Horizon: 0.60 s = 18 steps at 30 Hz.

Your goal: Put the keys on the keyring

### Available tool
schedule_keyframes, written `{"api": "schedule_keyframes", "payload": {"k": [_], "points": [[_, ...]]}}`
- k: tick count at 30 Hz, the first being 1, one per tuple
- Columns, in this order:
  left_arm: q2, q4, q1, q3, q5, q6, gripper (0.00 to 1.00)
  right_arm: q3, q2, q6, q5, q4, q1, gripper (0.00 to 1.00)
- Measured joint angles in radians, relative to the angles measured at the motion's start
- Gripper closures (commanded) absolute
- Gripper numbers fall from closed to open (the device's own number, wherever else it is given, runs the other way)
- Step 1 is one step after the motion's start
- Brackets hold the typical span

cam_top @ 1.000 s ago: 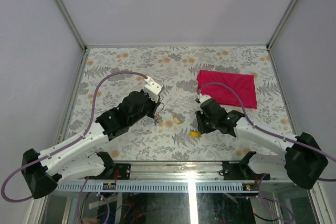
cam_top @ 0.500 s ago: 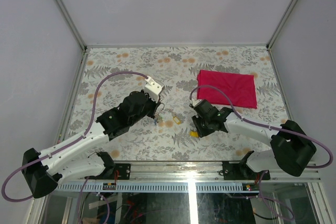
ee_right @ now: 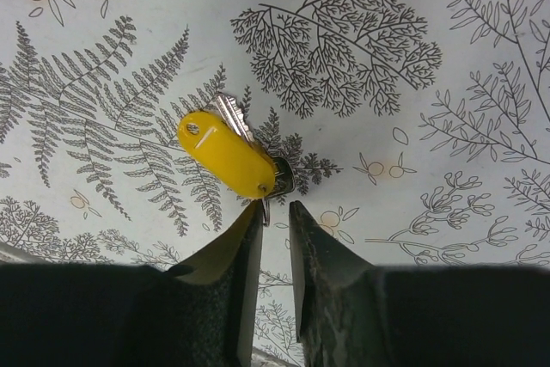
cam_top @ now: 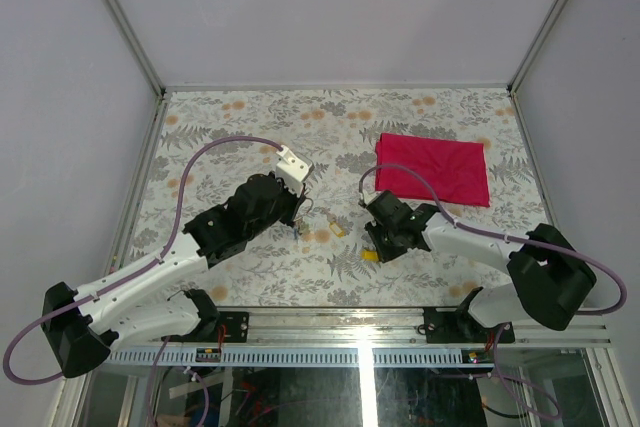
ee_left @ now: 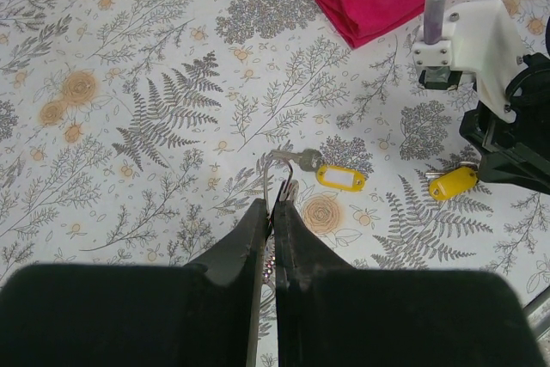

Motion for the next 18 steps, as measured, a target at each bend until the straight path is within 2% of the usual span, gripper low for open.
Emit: {"api": "schedule_keyframes", "payload": {"k": [7,13,18], "points": [[0.000,-0.008,0.000,0.000,0.000,0.000,1.00,0.010,0.006,-0.005,0.000,-0.003,0.003,1.00],[0.000,-0.010,0.000,0.000,0.003,0.000,1.00,0.027,-0.004,-0.017,0.000,-0.025,0.005,1.00],[-0.013,-0.010,0.000,0.000,0.027,0.003,1.00,0.060,-0.120,-0.050,-0.002,-0.062,0.005,1.00]]}}
